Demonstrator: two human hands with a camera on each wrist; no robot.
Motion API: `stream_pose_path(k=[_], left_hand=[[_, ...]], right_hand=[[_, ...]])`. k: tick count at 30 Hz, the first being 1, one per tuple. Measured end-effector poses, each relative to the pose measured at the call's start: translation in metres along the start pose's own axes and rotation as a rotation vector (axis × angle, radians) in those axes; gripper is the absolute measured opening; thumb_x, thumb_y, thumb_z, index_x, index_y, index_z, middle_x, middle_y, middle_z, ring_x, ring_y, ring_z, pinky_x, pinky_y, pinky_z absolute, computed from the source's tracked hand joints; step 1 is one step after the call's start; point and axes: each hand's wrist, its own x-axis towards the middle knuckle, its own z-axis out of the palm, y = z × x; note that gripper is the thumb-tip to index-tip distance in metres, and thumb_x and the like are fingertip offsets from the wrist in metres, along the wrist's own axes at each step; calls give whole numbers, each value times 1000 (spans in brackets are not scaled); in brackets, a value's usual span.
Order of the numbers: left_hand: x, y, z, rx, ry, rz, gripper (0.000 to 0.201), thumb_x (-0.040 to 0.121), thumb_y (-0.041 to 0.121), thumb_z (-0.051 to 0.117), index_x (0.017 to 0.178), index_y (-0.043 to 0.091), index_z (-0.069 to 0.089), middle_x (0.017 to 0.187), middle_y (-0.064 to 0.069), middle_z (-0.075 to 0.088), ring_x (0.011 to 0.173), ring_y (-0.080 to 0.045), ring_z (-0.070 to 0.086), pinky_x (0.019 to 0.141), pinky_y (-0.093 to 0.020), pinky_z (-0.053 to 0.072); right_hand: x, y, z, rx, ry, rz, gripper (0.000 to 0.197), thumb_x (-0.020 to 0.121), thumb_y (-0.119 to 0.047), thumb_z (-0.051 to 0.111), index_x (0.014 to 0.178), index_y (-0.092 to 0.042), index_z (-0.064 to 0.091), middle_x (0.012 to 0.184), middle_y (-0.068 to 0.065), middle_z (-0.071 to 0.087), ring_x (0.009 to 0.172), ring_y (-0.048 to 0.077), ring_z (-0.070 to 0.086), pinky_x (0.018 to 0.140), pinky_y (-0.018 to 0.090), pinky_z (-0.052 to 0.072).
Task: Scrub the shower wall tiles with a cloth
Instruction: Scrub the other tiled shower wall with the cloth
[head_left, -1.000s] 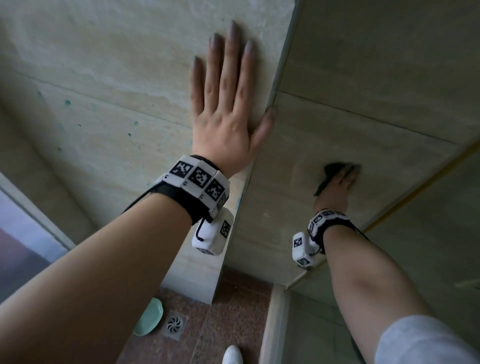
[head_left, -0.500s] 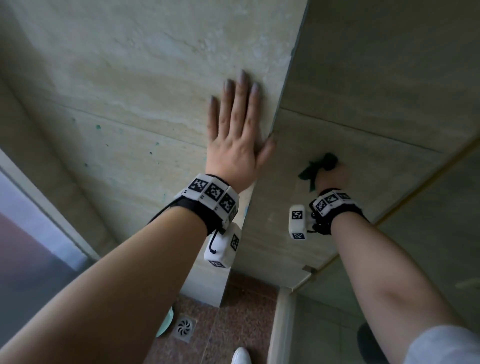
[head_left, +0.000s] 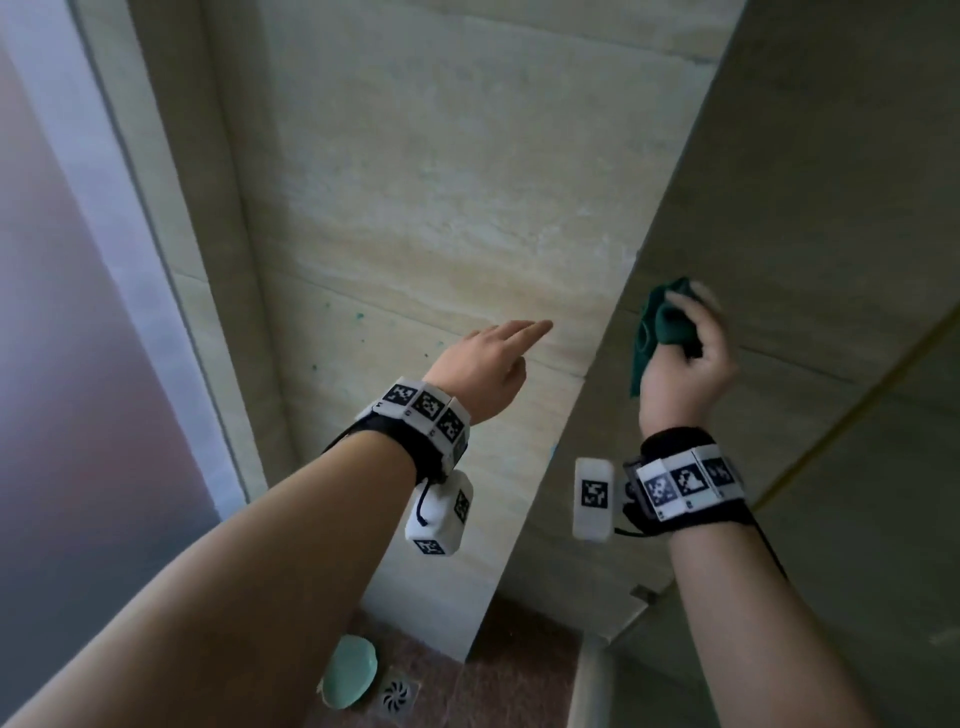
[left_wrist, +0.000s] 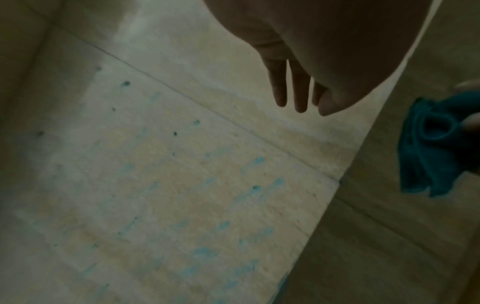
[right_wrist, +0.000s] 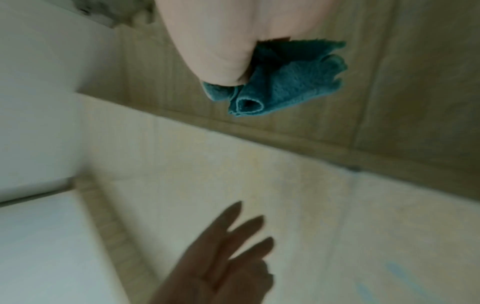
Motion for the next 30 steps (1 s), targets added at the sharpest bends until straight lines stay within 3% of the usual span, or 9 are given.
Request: stream_pose_path(k=[2, 4, 8, 13, 16, 20, 22, 25, 30], left_hand=[[-11, -5, -17, -53, 68, -103, 48, 97, 9, 42, 145, 18, 40, 137, -3, 53, 115, -24, 55, 90, -39, 48], [-16, -13, -32, -223, 190, -248, 41, 96, 9, 45, 137, 17, 51, 123, -3, 62, 100, -20, 61, 85, -35, 50], [-17, -27, -63, -786, 334, -549, 22, 98, 16, 49, 115, 11, 62, 101, -7, 69, 85, -16, 64, 76, -32, 51], [-16, -51, -99, -1289, 262, -591, 32, 101, 41, 42, 105, 18, 65, 91, 1, 70, 85, -12, 66, 81, -32, 55], [-12, -73, -113, -1326, 302, -589, 34, 100, 41, 43, 102, 15, 65, 86, 0, 69, 85, -15, 65, 80, -31, 55], [-10, -99, -119, -1319, 365, -578, 24, 100, 23, 49, 107, 6, 64, 92, -8, 66, 92, -21, 63, 89, -36, 53], [-11, -109, -117, -1353, 388, -601, 21, 100, 18, 50, 108, 4, 64, 92, -9, 68, 91, -22, 65, 90, -38, 54], [-16, -125, -117, -1400, 420, -655, 20, 100, 14, 47, 104, 4, 64, 96, -13, 69, 88, -23, 67, 83, -36, 57], [-20, -158, -110, -1473, 399, -688, 19, 102, 11, 42, 99, 5, 60, 81, -6, 72, 74, -17, 70, 70, -30, 58]], right_hand=[[-6, -22, 8, 55, -50, -223, 36, 81, 20, 47, 97, -2, 69, 125, 14, 56, 120, 22, 53, 101, 36, 47], [-9, -43, 24, 85, -142, -344, 33, 80, 22, 48, 94, 1, 70, 124, 15, 56, 120, 25, 54, 101, 42, 46], [-23, -76, 70, 131, -490, -315, 43, 77, 22, 52, 97, -12, 70, 124, 4, 59, 120, 11, 53, 104, 35, 45], [-40, -72, 126, 130, -775, -239, 48, 77, 17, 51, 110, -12, 69, 134, 3, 54, 127, 8, 45, 110, 25, 35], [-41, -64, 156, 178, -857, -170, 43, 78, 4, 50, 116, -8, 67, 139, 1, 50, 131, 8, 41, 113, 27, 33], [-42, -56, 187, 261, -873, -132, 31, 87, -19, 54, 111, -8, 69, 133, -3, 53, 128, 14, 46, 109, 38, 38], [-44, -52, 200, 218, -799, -206, 24, 89, -13, 59, 111, -7, 68, 129, 5, 56, 122, 15, 51, 106, 34, 41], [-50, -45, 218, 166, -761, -263, 46, 85, -9, 67, 128, -1, 52, 129, 13, 47, 113, 11, 48, 101, 19, 40], [-73, -32, 239, 11, -837, -185, 51, 85, -20, 68, 132, -4, 53, 127, 8, 57, 116, 10, 50, 103, 21, 39]])
